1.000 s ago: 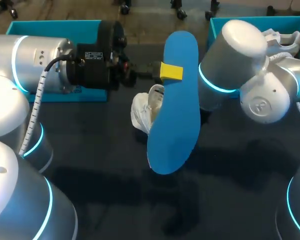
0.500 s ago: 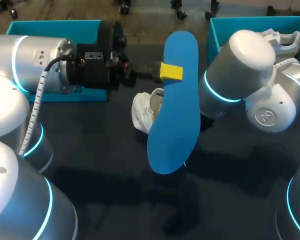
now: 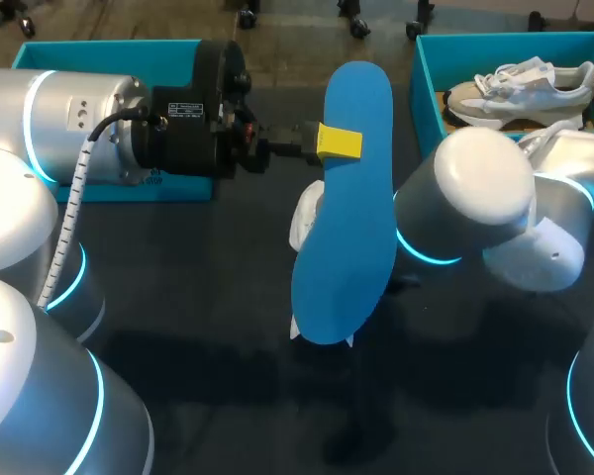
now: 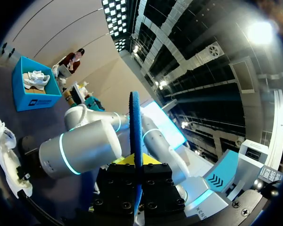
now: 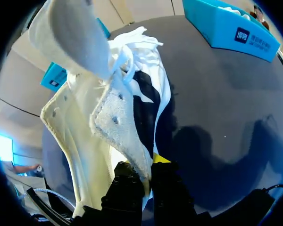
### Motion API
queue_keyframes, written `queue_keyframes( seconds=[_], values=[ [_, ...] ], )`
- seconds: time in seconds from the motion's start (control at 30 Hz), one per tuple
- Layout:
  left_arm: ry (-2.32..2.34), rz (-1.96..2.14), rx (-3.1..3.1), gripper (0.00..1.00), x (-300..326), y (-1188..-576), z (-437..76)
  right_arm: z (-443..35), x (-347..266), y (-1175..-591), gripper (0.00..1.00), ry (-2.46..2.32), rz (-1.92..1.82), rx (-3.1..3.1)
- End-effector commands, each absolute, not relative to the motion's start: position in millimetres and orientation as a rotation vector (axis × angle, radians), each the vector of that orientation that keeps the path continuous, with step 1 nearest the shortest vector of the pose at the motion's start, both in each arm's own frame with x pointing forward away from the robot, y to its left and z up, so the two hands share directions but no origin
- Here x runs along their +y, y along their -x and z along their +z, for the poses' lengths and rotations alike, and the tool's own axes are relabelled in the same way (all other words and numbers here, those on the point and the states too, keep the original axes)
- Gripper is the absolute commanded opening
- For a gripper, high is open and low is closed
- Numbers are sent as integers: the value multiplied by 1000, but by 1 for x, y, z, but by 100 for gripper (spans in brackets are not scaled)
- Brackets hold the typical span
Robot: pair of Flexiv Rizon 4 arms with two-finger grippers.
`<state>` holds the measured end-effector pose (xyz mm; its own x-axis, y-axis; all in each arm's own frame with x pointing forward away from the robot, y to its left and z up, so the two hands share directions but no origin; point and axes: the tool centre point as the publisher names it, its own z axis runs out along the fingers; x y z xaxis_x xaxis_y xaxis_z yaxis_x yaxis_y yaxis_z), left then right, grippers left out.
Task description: Take the shoe out of the shoebox, open the shoe tongue, remove and reinsert the insole, then place the shoe into the shoebox
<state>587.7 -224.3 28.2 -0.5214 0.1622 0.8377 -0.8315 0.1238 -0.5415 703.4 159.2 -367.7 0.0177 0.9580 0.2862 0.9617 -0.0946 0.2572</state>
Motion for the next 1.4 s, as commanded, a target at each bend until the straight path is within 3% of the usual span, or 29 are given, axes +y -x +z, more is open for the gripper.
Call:
queue_keyframes(
  seconds=[0.03, 0.8, 0.83, 0.87, 0.9, 0.93, 1.0, 1.07, 1.17, 1.27, 1.3, 1.33, 1.4],
  values=[
    [-672, 1525, -1580, 0, -224, -587, 27, -386, 162, -705, 0, 2192, -634, -2106],
    [-672, 1525, -1580, 0, -224, -587, 27, -404, 152, -698, 0, 2091, -562, -2136],
    [-672, 1525, -1580, 0, -224, -587, 27, -403, 152, -697, 8, 2092, -561, -2135],
    [-672, 1525, -1580, 0, -224, -587, 27, -401, 152, -697, 27, 2095, -565, -2132],
    [-672, 1525, -1580, 0, -224, -587, 27, -399, 152, -697, 36, 2092, -565, -2134],
    [-672, 1525, -1580, 0, -224, -587, 27, -398, 153, -697, 29, 2090, -564, -2135],
    [-672, 1525, -1580, 0, -224, -587, 27, -396, 153, -697, 30, 2091, -563, -2135],
    [-672, 1525, -1580, 0, -224, -587, 27, -391, 154, -696, 38, 2082, -574, -2130],
    [-672, 1525, -1580, 0, -224, -587, 27, -386, 154, -696, 39, 2088, -601, -2115],
    [-672, 1525, -1580, 0, -224, -587, 27, -376, 156, -697, 49, 2084, -618, -2109],
    [-672, 1525, -1580, 0, -224, -587, 27, -373, 156, -697, 71, 2078, -620, -2110],
    [-672, 1525, -1580, 0, -224, -587, 27, -369, 155, -697, 100, 2071, -614, -2090],
    [-672, 1525, -1580, 0, -224, -587, 27, -365, 154, -697, 100, 2077, -638, -2061]
  ],
)
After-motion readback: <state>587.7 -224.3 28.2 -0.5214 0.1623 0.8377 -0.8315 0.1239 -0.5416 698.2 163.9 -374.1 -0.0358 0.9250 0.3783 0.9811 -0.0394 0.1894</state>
